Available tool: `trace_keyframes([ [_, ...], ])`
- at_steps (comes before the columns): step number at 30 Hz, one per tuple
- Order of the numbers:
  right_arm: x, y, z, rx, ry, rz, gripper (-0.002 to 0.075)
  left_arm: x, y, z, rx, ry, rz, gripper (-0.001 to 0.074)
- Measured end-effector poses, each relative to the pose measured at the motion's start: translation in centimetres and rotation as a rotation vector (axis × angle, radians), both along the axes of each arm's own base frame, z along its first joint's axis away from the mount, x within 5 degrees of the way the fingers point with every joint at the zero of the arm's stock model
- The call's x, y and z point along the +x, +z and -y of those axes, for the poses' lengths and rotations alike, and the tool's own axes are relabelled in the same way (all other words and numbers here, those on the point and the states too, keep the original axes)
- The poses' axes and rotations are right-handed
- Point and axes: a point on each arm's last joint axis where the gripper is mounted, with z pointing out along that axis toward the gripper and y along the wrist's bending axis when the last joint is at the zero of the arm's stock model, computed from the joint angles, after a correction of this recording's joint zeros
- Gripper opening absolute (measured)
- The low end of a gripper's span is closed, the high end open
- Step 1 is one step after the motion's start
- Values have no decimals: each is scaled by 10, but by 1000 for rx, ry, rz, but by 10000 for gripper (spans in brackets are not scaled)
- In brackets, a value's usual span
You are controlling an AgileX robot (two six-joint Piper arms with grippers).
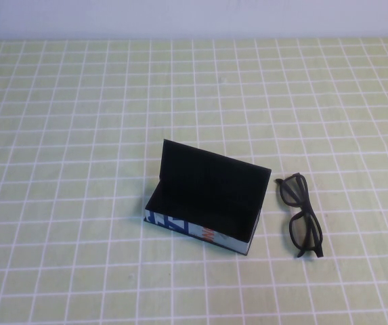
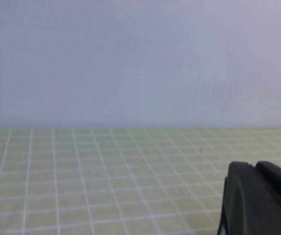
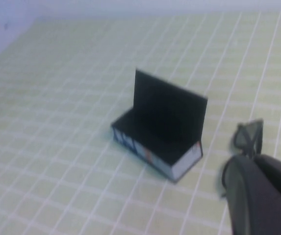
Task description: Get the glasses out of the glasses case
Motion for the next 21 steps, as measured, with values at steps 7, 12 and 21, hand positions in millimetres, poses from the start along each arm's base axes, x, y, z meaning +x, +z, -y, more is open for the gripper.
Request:
trace_keyframes([
  [7,37,-32,1,148,-159,256,-15,6,-53,-12,-9,135,-120,-4],
  [12,56,-65,4,163,-258,365,-16,7,-81,-19,-7,215,-190,-4],
  [21,61,-93,5,154,-289,352,-16,6,-83,-18,-18,205,-199,-4],
])
